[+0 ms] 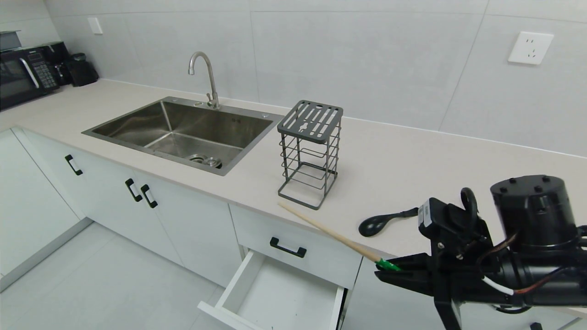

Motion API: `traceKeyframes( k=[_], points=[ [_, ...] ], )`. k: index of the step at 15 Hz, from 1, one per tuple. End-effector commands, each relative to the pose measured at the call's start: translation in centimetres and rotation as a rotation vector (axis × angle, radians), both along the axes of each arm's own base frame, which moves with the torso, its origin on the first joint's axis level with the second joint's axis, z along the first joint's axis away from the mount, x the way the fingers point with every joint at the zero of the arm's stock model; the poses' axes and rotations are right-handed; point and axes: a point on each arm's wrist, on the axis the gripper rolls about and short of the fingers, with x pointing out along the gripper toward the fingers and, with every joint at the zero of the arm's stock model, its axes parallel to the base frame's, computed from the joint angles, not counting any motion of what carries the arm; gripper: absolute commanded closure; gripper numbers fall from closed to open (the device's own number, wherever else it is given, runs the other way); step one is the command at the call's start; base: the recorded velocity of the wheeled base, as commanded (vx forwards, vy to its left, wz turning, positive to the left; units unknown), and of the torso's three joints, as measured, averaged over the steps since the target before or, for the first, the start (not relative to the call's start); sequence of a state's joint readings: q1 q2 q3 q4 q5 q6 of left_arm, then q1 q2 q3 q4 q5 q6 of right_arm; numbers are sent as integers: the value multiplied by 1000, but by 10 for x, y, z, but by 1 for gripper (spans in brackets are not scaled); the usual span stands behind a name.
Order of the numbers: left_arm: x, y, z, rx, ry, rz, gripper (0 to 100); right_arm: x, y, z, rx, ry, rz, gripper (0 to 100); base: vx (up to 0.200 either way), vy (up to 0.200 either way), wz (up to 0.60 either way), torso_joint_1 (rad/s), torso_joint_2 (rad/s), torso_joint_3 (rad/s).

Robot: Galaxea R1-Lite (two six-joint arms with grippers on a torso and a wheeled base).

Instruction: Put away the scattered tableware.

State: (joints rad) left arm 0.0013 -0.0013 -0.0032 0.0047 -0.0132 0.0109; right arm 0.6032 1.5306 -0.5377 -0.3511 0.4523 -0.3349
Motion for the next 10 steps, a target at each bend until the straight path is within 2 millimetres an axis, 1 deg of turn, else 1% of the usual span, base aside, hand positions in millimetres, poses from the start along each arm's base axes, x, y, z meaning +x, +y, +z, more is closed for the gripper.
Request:
traceKeyframes(
  k=[1, 2, 4, 7, 8, 10],
  points=[
    [0, 0, 0, 0, 1, 0, 0, -1, 14, -12, -67, -12, 52, 100, 0, 0, 0, 0, 0, 0],
    [0, 0, 0, 0, 1, 0, 0, -1, 17, -15, -93, -15, 41, 100, 0, 0, 0, 0, 0, 0],
    [0, 0, 0, 0, 1, 0, 0, 2, 22, -14, -94, -22, 39, 100, 0, 0, 0, 0, 0, 0],
    [0, 0, 0, 0, 1, 0, 0, 5, 23, -17, -98, -4, 37, 100, 0, 0, 0, 0, 0, 0],
    [0, 0, 0, 0, 1, 1, 0, 8, 25, -21, -107, 12, 34, 100, 0, 0, 0, 0, 0, 0],
    [0, 0, 0, 0, 1, 1, 0, 19, 34, -23, -106, 9, 38, 100, 0, 0, 0, 0, 0, 0]
  ],
)
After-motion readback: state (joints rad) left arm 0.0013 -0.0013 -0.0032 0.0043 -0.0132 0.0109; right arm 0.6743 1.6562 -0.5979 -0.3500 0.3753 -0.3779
